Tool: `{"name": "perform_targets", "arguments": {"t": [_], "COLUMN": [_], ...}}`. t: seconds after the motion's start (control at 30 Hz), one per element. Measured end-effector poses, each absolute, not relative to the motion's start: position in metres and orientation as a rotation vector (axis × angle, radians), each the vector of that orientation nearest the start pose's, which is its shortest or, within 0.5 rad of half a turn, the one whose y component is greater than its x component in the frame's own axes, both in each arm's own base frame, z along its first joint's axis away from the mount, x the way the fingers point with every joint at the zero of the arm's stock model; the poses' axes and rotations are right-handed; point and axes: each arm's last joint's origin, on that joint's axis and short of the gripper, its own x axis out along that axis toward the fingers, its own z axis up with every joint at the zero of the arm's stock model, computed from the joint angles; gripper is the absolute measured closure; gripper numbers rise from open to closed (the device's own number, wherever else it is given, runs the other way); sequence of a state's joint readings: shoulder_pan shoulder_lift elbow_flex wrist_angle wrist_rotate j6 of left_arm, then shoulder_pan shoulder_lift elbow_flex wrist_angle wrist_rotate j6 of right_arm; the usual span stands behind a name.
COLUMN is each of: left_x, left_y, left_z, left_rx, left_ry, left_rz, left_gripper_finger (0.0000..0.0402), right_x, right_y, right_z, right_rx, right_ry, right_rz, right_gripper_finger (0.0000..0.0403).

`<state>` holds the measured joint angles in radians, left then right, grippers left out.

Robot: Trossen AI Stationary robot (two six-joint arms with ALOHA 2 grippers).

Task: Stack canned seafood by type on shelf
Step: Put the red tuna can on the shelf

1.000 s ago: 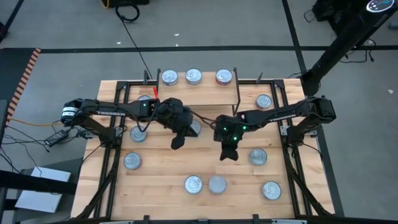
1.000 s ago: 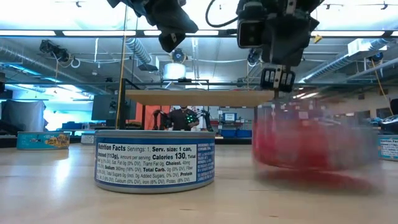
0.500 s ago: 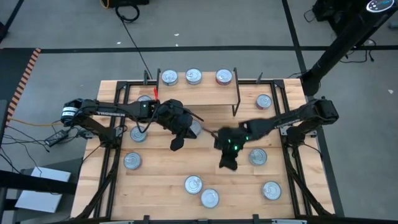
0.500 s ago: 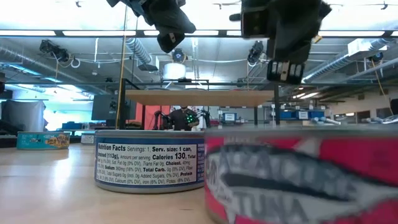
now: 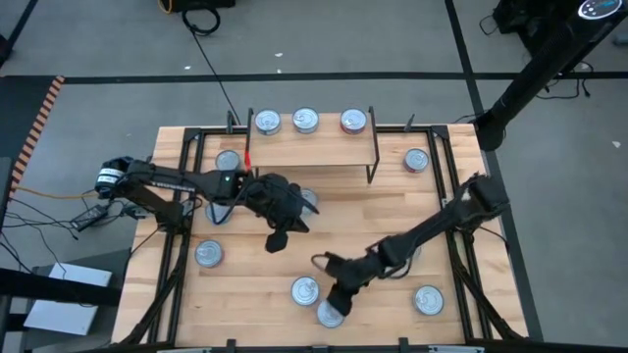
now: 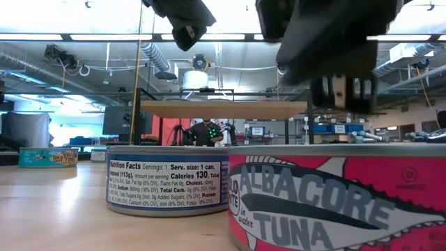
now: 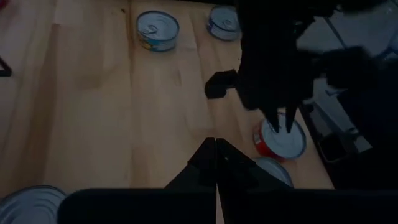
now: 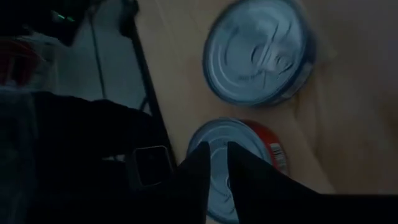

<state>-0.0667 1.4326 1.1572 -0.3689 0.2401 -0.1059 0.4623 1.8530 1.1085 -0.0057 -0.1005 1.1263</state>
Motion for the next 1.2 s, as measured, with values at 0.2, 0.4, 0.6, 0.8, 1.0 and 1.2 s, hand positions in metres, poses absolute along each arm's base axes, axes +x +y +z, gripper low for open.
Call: {"name": "perform_targets", "arguments": {"t": [0.2, 0.4, 0.6, 0.8, 1.0, 1.2], "left_x": [0.308, 0.307, 0.308, 0.308, 0.309, 0.308], "left_y": [-0.039, -0.045, -0.046, -0.045, -0.045, -0.045], "left_z": [0.296, 0.296, 0.297, 0.297, 0.298, 0.297], "left_rx": [-0.123, -0.117, -0.121, -0.124, -0.124, -0.124], "left_ry": [0.694, 0.691, 0.682, 0.677, 0.673, 0.682], "left_rz": [-0.301, -0.319, -0.311, -0.3, -0.299, -0.298], "left_gripper_finger": [0.04, 0.04, 0.04, 0.0401, 0.0401, 0.04], "right_x": [0.357, 0.35, 0.343, 0.341, 0.344, 0.35], "right_y": [0.188, 0.183, 0.177, 0.174, 0.174, 0.172], "right_z": [0.151, 0.164, 0.169, 0.165, 0.157, 0.151], "right_rx": [0.851, 0.756, 0.695, 0.662, 0.641, 0.647], "right_ry": [1.078, 1.114, 1.172, 1.204, 1.213, 1.209], "right_rz": [-0.012, -0.075, -0.089, -0.111, -0.084, -0.073], "right_gripper_finger": [0.0283, 0.0271, 0.0272, 0.0275, 0.0281, 0.0297]}}
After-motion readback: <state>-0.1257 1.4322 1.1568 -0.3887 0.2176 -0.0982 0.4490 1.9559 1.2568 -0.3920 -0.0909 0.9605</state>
